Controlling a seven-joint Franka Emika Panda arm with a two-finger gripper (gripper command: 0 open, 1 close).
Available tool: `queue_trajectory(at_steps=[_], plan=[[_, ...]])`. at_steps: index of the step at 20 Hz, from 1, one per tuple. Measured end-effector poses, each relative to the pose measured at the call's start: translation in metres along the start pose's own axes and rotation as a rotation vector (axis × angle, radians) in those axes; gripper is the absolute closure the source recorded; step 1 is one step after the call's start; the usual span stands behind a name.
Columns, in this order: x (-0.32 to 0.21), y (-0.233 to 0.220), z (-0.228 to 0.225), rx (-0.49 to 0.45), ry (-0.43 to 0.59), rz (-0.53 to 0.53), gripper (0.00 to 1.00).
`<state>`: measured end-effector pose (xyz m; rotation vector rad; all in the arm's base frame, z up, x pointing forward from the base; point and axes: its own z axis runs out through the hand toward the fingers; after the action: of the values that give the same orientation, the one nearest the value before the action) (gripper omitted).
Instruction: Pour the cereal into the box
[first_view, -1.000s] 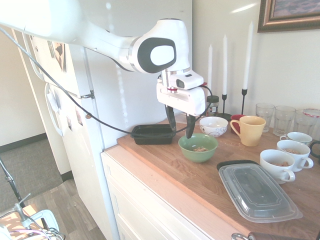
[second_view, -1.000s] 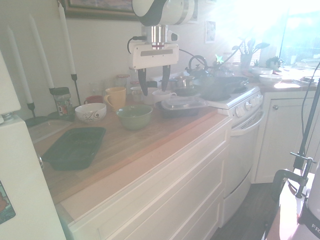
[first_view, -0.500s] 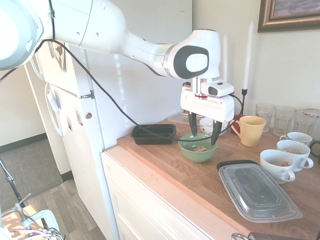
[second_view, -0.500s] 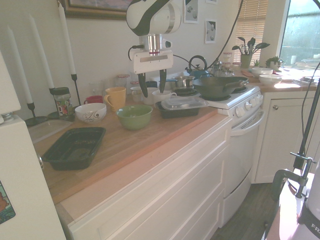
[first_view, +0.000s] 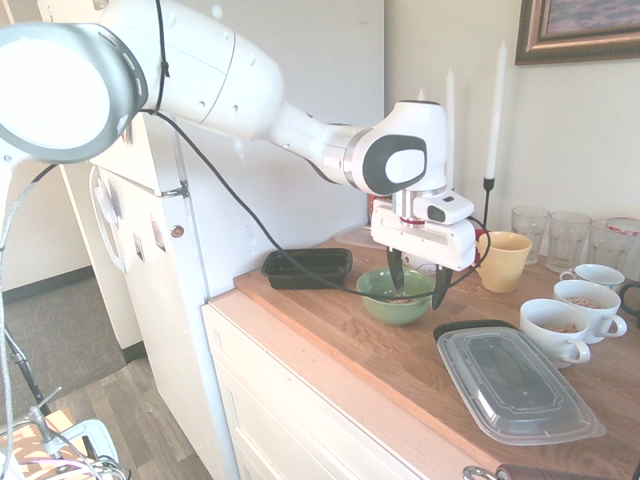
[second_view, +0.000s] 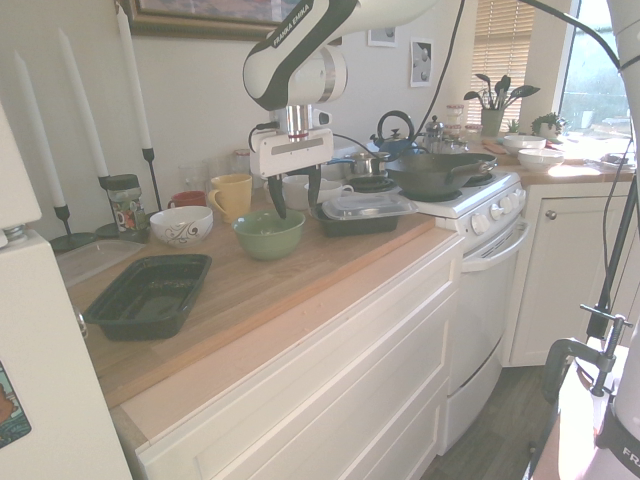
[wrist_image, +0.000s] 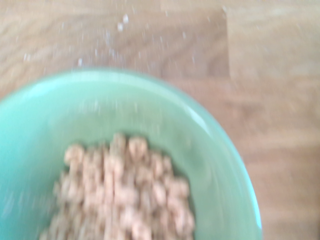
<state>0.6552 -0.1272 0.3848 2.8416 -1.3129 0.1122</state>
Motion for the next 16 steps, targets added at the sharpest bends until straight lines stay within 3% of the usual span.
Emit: queue_trajectory(at_steps=[8, 9, 16], plan=[[0.017, -0.025, 0.028, 0.001, 0.001, -0.008, 0.00], [0.017, -0.027, 0.030, 0.000, 0.000, -0.009, 1.00], [0.022, -0.028, 0.030, 0.005, -0.012, 0.004, 1.00]])
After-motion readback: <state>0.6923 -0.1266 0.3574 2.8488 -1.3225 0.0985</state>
